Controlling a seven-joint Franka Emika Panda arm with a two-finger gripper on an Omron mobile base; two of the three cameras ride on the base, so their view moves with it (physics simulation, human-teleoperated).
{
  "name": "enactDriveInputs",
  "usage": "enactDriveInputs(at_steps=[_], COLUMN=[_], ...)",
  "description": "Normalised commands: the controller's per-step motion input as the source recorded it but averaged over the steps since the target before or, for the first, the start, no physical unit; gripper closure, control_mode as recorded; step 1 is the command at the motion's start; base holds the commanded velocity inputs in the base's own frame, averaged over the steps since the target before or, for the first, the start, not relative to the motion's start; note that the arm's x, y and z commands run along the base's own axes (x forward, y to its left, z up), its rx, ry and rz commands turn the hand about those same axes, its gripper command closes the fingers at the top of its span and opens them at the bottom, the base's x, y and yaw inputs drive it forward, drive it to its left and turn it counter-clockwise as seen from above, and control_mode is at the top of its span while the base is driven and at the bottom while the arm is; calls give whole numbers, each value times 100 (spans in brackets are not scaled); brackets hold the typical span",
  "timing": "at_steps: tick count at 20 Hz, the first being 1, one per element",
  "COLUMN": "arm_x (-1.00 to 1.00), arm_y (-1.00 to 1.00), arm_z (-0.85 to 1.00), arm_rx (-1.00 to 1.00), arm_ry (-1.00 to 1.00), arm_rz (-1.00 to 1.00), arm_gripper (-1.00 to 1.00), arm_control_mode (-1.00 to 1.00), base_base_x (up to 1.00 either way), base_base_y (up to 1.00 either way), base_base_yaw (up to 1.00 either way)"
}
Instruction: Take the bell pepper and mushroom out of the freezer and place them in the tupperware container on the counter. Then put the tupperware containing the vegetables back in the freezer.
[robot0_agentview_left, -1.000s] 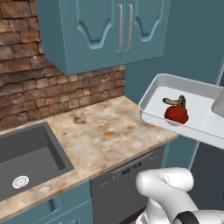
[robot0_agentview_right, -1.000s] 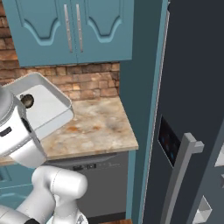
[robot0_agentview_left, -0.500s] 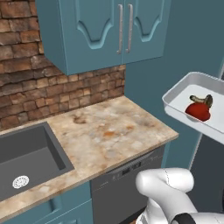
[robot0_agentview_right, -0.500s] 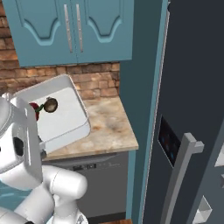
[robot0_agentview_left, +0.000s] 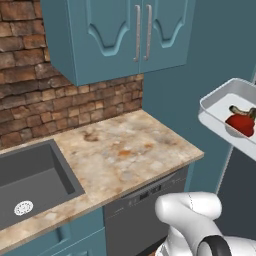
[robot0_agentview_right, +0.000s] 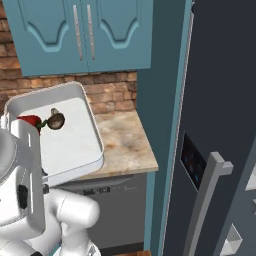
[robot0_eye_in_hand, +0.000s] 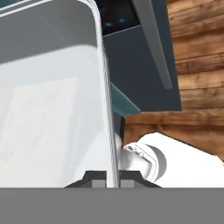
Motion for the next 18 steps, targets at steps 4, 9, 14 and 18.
enactDriveInputs(at_steps=[4, 9, 14, 18], arm_x=[10, 0, -8, 0], arm_y=[0, 4, 7, 0], arm_z=[0, 0, 0, 0], arm_rx=[4, 0, -5, 0], arm_ry=[-4, -5, -4, 0], arm_rz=[16, 12, -1, 0], arm_gripper=[100, 100, 100, 100], arm_control_mode=[-100, -100, -100, 100], base_base_x=[0, 0, 0, -76], base_base_y=[0, 0, 0, 3], base_base_yaw=[0, 0, 0, -11])
